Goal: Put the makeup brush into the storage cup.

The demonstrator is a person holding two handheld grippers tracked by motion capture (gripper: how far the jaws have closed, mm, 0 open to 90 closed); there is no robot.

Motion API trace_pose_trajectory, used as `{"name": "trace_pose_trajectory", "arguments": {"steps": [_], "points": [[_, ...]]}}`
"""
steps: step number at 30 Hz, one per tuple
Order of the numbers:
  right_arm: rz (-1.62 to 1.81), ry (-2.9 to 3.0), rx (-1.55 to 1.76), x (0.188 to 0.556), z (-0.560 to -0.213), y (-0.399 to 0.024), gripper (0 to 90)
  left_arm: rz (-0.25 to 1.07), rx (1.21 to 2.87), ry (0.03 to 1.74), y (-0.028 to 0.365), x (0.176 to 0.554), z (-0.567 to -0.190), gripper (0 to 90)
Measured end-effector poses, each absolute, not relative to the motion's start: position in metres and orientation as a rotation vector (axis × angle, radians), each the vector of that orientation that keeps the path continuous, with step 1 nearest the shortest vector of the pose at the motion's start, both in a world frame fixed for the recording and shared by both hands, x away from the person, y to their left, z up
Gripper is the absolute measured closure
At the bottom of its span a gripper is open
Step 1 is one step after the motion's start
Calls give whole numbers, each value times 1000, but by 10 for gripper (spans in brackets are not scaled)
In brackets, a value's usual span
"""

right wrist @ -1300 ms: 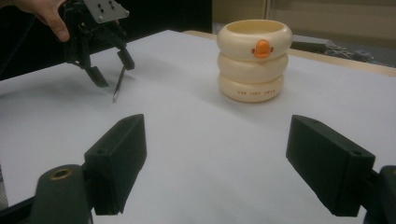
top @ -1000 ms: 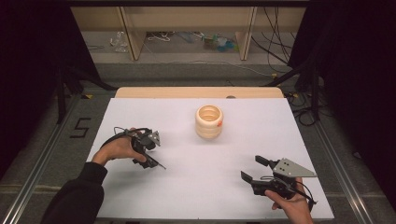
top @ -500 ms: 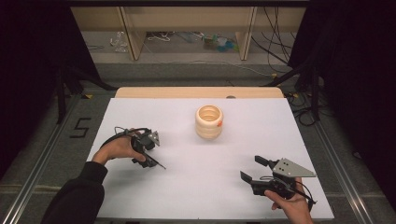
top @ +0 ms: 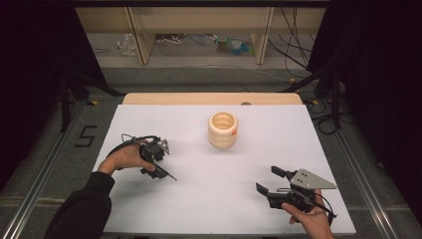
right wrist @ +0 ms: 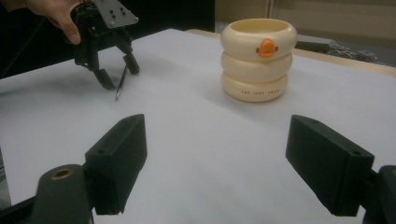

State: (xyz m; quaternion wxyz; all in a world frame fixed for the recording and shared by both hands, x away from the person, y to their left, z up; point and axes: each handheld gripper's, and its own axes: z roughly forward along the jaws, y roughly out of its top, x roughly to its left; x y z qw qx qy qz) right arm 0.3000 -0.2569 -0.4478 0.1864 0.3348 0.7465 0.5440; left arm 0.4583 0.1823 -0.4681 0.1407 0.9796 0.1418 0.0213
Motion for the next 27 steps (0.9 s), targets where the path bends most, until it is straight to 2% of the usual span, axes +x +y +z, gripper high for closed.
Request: {"name": "trace_pose_trajectory", "arguments": {"steps": [7, 16, 23, 27], "points": [[1534, 2103, 931, 300, -448, -257, 216, 58, 2830, 385, 184, 458, -467, 322], [1530, 2105, 923, 300, -447, -257, 216, 54, 2870, 334, 181, 453, -462, 562], [1532, 2092, 889, 301, -448, -257, 216, 41, 2896, 291, 180, 451, -460, 682], [1534, 2091, 888, 301, -448, -257, 216, 40, 2895, 301, 181, 451, -460, 714]]}}
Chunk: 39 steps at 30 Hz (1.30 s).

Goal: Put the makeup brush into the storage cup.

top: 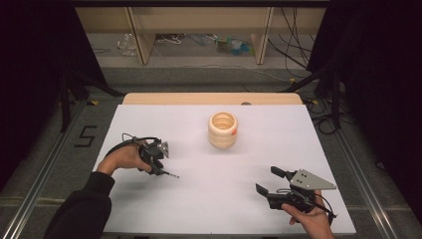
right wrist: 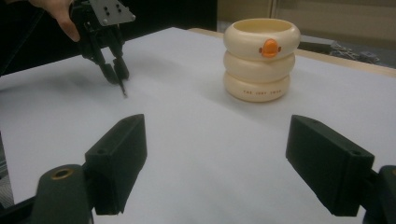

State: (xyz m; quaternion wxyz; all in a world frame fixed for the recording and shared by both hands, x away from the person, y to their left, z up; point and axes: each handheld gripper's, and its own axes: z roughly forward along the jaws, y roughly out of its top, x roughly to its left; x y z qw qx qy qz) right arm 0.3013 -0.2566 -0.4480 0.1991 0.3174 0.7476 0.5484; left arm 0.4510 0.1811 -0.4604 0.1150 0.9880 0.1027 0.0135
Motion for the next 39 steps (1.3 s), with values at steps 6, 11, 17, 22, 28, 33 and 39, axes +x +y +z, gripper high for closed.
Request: {"name": "trace_pose_trajectory", "arguments": {"steps": [6, 11, 17, 22, 28, 33, 39], "points": [[1538, 2090, 887, 301, -448, -257, 215, 49, 2909, 275, 180, 450, -460, 742], [1531, 2096, 886, 301, -448, -257, 215, 48, 2913, 279, 180, 449, -460, 759], [1533, 2095, 892, 301, -448, -256, 215, 53, 2924, 275, 178, 448, -460, 770], [1486, 2139, 919, 298, -446, -258, 215, 68, 2944, 256, 175, 447, -460, 781], [1528, 2100, 887, 301, -448, -257, 215, 73, 2959, 245, 173, 446, -459, 800], [1533, 2092, 887, 301, -448, -257, 215, 69, 2957, 244, 173, 446, -459, 816], [1493, 2115, 894, 300, -447, -258, 215, 73, 2964, 266, 171, 444, -460, 829]]}}
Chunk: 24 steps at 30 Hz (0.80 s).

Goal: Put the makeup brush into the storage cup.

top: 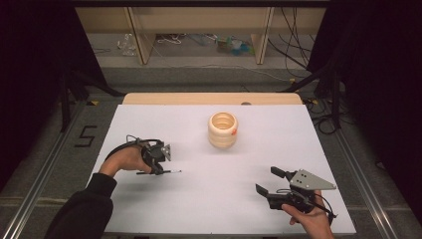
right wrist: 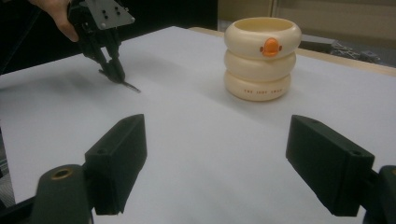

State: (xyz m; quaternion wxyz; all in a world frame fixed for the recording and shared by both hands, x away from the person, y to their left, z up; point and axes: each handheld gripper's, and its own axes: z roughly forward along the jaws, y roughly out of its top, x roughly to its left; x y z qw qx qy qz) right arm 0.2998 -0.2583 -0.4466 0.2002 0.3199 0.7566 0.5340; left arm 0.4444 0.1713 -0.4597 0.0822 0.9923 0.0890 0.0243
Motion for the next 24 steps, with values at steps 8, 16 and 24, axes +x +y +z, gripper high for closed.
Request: {"name": "trace_pose_trajectory", "arguments": {"steps": [8, 16, 24], "points": [[1533, 2091, 887, 301, -448, -257, 216, 87, 2970, 246, 170, 442, -460, 850], [1533, 2093, 887, 301, -448, -257, 216, 87, 2956, 245, 172, 443, -460, 851], [1518, 2121, 927, 300, -447, -259, 216, 51, 2911, 279, 176, 446, -459, 852]]}}
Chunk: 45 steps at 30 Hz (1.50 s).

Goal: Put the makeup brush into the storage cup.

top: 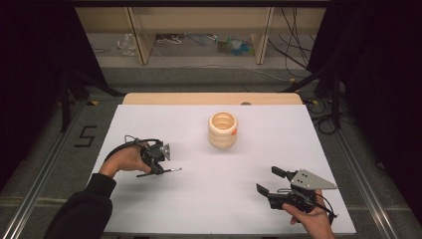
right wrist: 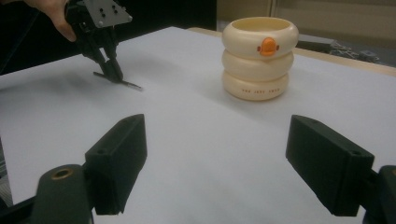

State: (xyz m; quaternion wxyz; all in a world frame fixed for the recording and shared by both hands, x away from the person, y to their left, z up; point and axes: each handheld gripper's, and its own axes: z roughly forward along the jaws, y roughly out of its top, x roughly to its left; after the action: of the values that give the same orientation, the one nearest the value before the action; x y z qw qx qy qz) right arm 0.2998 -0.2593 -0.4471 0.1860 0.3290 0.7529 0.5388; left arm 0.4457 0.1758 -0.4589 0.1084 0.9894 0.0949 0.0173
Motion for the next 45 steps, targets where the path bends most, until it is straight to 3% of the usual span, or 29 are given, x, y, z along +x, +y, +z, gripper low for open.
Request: {"name": "trace_pose_trajectory", "arguments": {"steps": [9, 13, 25, 35, 45], "points": [[1517, 2117, 919, 300, -447, -260, 216, 77, 2729, 366, 177, 444, -435, 851], [1517, 2115, 928, 299, -447, -259, 216, 138, 2524, 499, 178, 442, -424, 851], [1520, 2118, 927, 299, -447, -259, 216, 173, 2434, 517, 182, 445, -414, 851], [1508, 2124, 932, 299, -447, -260, 215, 121, 2216, 571, 171, 435, -411, 851], [1529, 2112, 926, 301, -449, -258, 215, 127, 2137, 579, 164, 426, -410, 851]]}}
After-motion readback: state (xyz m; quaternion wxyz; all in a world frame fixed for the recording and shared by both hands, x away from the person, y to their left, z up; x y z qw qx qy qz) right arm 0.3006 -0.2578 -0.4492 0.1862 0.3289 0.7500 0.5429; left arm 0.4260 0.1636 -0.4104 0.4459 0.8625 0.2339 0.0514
